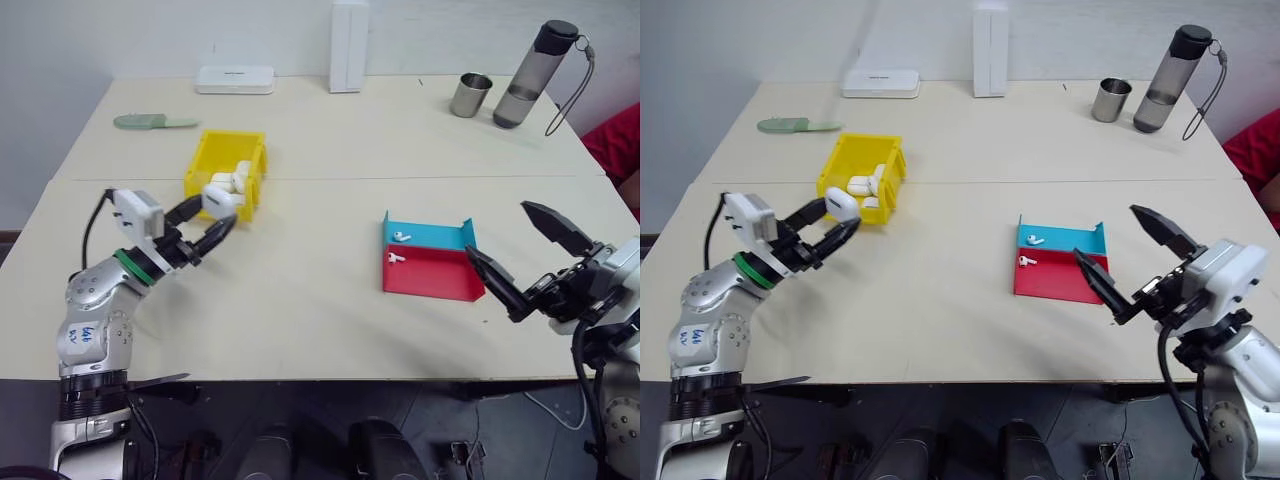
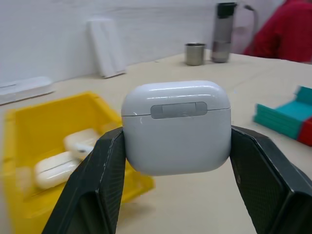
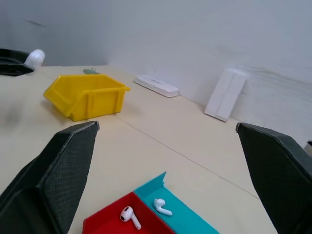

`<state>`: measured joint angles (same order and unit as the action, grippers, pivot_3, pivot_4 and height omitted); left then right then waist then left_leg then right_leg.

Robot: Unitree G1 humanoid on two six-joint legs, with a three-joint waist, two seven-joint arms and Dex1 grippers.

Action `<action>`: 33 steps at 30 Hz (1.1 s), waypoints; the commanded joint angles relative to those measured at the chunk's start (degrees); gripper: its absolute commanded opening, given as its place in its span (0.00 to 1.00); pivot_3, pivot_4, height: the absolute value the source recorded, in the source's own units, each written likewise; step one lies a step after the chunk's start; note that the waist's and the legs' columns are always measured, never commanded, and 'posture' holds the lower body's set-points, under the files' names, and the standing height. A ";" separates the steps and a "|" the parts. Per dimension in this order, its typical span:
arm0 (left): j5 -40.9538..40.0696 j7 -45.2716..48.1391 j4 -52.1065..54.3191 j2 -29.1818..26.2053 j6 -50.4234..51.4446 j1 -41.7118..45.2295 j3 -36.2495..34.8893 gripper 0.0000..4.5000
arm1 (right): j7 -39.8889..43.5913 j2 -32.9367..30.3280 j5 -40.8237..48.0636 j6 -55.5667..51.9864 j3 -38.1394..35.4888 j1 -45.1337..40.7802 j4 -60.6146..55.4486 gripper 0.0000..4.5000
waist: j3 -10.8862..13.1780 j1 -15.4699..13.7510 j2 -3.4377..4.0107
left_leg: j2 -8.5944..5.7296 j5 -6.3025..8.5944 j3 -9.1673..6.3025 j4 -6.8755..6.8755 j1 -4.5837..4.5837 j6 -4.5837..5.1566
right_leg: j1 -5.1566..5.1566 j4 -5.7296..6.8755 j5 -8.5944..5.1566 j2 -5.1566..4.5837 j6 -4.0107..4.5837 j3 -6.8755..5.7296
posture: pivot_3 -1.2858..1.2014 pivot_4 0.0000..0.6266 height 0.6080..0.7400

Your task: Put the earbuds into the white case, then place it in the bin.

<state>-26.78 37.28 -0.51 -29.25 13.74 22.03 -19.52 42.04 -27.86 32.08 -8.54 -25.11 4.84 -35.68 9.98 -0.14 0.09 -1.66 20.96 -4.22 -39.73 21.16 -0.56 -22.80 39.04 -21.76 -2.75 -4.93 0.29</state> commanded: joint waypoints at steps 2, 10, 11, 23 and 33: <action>-1.06 -8.69 3.18 0.33 4.80 3.35 -2.37 0.61 | -0.33 1.83 -0.83 4.76 2.81 0.20 -1.39 0.99 | -0.01 0.07 -0.01 | -0.01 0.00 0.00 -0.01 -0.02 0.00 | 0.02 -0.01 0.00 0.00 0.00 0.00 | 0.52 0.24 1.00; 5.91 -14.08 -9.59 0.54 5.00 14.61 3.32 0.61 | 0.60 0.71 -0.92 6.82 7.83 -2.93 -0.04 0.99 | -0.01 0.04 -0.02 | -0.04 0.00 0.00 -0.06 -0.04 -0.01 | 0.03 0.02 0.00 0.01 0.00 -0.02 | 0.52 0.24 1.00; 6.71 -13.58 -12.89 0.58 4.46 16.47 4.21 0.61 | 0.50 0.61 -0.95 6.73 8.13 -3.46 0.17 0.99 | -0.01 0.02 -0.03 | -0.05 0.00 0.00 -0.09 -0.04 -0.01 | 0.03 0.04 0.00 0.01 0.00 -0.03 | 0.52 0.24 1.00; 12.50 -7.07 -42.82 -0.59 -6.00 28.90 7.49 0.61 | -0.85 0.49 -2.47 7.18 10.00 -3.08 0.16 0.99 | -0.02 0.32 -0.04 | -0.08 -0.01 0.02 -0.01 0.00 -0.01 | -0.13 0.14 0.00 0.03 0.00 -0.07 | 0.52 0.24 1.00; 4.81 6.51 -20.13 -6.54 -8.96 14.31 2.40 1.00 | 3.89 -4.08 -2.57 8.84 6.80 -0.04 3.31 1.00 | -0.02 1.27 -0.05 | -0.08 -0.01 0.02 0.04 0.01 -0.02 | -0.36 0.41 0.00 -0.01 0.00 0.03 | 0.52 0.24 1.00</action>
<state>-18.35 40.13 -27.70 -33.84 6.07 37.80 -14.28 44.15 -30.79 28.73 -1.59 -15.77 4.10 -32.80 9.96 1.13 0.04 -1.74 20.96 -4.20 -39.69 21.19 -0.59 -23.19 39.46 -21.76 -2.77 -4.93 0.33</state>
